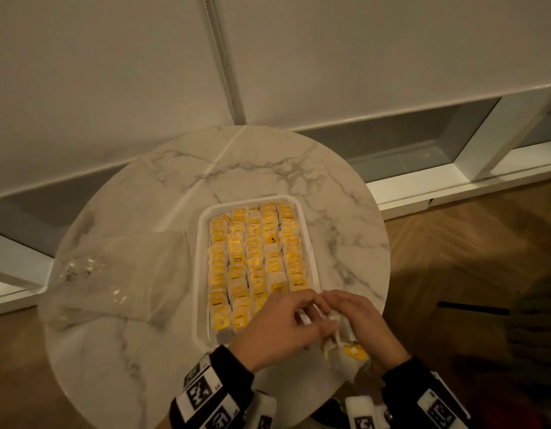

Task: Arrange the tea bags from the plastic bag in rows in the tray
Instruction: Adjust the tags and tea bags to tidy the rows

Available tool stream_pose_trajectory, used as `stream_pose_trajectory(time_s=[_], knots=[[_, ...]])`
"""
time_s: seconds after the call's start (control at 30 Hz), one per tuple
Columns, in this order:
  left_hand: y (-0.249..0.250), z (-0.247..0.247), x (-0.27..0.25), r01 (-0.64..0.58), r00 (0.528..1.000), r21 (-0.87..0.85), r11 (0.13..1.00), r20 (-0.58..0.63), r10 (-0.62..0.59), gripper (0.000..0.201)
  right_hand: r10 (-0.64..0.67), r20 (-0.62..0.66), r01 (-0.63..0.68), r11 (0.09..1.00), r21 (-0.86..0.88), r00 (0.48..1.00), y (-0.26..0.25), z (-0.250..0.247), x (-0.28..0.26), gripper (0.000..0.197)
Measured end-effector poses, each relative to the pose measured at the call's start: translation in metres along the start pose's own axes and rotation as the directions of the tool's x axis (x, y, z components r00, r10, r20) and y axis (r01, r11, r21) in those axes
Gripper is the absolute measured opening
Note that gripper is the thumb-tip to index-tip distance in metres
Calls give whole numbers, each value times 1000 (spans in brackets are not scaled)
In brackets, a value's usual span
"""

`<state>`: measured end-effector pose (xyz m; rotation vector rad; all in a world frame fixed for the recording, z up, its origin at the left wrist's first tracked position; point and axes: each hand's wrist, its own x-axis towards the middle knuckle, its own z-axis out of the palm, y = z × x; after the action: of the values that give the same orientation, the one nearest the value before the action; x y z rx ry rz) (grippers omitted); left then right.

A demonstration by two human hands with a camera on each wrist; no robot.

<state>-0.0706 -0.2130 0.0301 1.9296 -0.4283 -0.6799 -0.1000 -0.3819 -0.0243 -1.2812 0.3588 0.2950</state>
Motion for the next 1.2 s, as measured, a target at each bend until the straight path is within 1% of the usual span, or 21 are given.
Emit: stream_pose_trajectory(time_s=[0.1,0.2,0.27,0.33,0.37,0.43,0.47,0.5,0.53,0.57,0.6,0.63,0.7,0.73,0.77,0.8,0.87,0.97,1.03,1.13,1.2], knots=[[-10,6,-1,-18,999,30,999,-50,20,20,58,-13,-58,998,-5,998,-4,8,1,33],[-15,6,3,-12,995,-8,1000,-101,11,16,143,1,-143,988,59,990,-1,11,2,37],[-15,5,4,-15,993,-50,999,-116,9,12,211,0,-208,965,160,978,1,14,2,37],[-13,3,4,-7,986,-129,992,-164,-14,9,278,21,-267,894,360,960,3,17,4,33],[-14,2,3,13,979,-167,986,-198,-46,10,293,51,-284,843,458,955,0,20,4,31],[-17,0,0,106,959,-274,956,-227,-172,15,294,81,-283,754,593,953,-5,25,9,23],[-19,1,-3,170,947,-354,920,-199,-252,22,283,51,-252,740,623,958,-8,27,13,20],[-21,1,-4,238,933,-453,859,-140,-332,31,254,-11,-195,772,605,967,-12,31,17,19],[-22,1,-5,294,917,-565,771,-59,-393,40,198,-89,-122,837,533,976,-18,36,20,19],[-23,1,-6,325,907,-680,657,28,-419,48,114,-151,-41,908,417,982,-24,44,22,21],[-24,0,-6,326,907,-787,524,103,-409,53,9,-179,41,961,273,984,-31,54,22,22],[-24,-1,-6,305,913,-875,376,156,-377,56,-88,-168,110,986,126,982,-36,63,22,22],[-20,-4,-7,223,930,-968,113,177,-321,57,-233,-46,222,960,-169,971,-43,80,23,18],[-18,-6,-8,169,935,-985,23,153,-321,56,-272,51,275,911,-306,961,-44,87,23,15],[-18,-7,-9,119,938,-992,-40,126,-324,54,-291,148,326,842,-430,945,-46,93,24,12],[-18,-7,-12,77,941,-993,-85,101,-324,52,-298,230,376,759,-532,927,-47,98,24,10],[-21,-8,-17,18,942,-991,-135,62,-330,48,-293,355,461,582,-670,887,-50,106,24,9],[-30,-9,-24,-31,933,-988,-152,26,-359,42,-214,493,536,385,-751,844,-58,115,21,16],[-37,-11,-27,-35,925,-990,-140,21,-379,45,-129,554,562,334,-757,822,-64,119,17,21],[-45,-13,-37,6,921,-992,-125,54,-386,51,-64,619,600,339,-724,783,-69,122,5,23],[-50,-13,-44,30,911,-991,-132,81,-405,53,-38,648,626,305,-717,761,-67,122,-2,26]])
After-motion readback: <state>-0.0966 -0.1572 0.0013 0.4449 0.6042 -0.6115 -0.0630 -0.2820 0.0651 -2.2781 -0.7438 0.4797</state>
